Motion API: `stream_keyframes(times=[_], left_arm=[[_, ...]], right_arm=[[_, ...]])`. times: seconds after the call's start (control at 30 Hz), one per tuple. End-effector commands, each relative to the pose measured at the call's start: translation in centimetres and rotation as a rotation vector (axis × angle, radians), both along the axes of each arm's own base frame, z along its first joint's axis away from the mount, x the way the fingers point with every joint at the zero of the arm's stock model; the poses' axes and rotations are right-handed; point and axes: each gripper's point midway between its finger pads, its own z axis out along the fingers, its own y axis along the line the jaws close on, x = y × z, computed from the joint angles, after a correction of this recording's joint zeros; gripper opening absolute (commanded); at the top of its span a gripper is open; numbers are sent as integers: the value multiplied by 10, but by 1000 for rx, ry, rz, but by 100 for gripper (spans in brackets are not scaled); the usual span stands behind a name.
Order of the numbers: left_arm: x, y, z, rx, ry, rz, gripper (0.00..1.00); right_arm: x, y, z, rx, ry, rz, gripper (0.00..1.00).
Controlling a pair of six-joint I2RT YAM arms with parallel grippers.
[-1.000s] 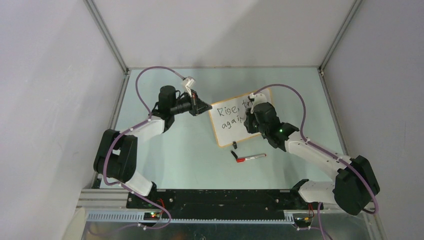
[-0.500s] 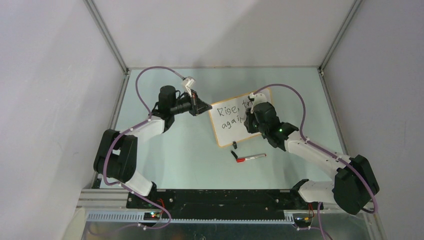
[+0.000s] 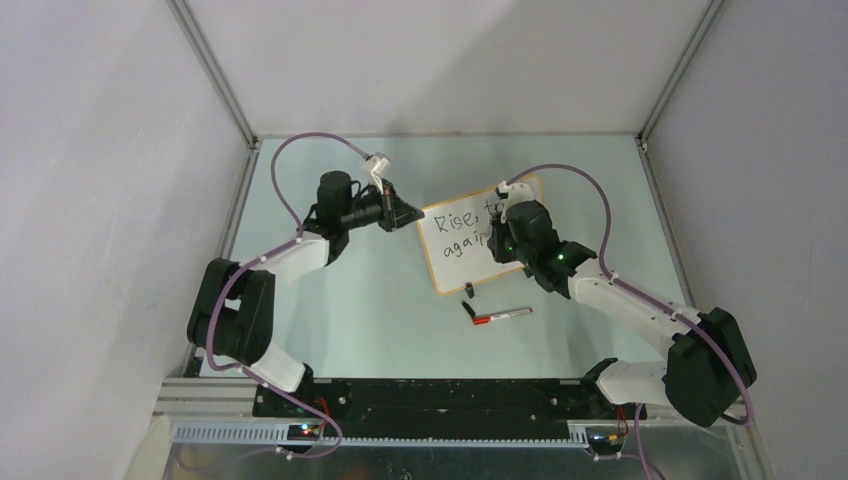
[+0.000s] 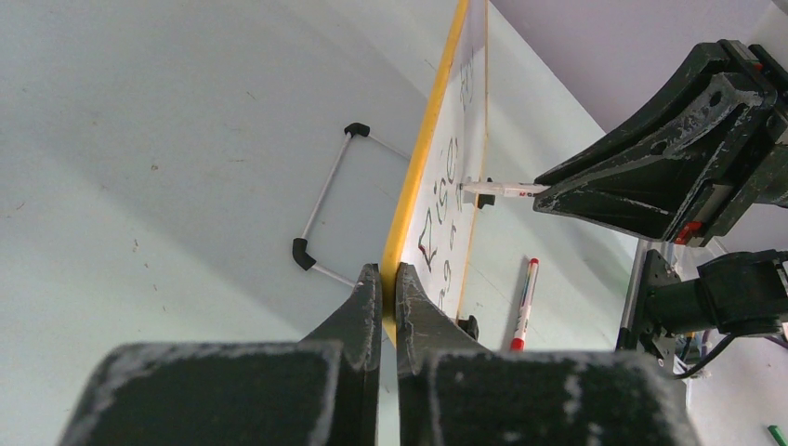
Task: Write a sentence on the whiteboard
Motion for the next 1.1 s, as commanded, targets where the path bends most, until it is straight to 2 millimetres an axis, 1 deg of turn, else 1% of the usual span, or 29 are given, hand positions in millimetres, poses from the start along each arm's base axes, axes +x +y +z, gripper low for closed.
stream_keyframes(times=[0.0,0.43,0.87,1.07], left_arm=[[-2,-4,3,29,-31,-16,3],[-2,-3,3,30,-30,-15,2],[-3,-4,3,29,-30,-17,2],[-3,-3,4,28,-32,-15,2]], right_arm=[[17,2,20,23,-55,-28,0],[19,-8,19,14,-51,-65,0],[16,-15,15,-7,-31,-89,0],[15,-16,14,-6,-24,-89,0]])
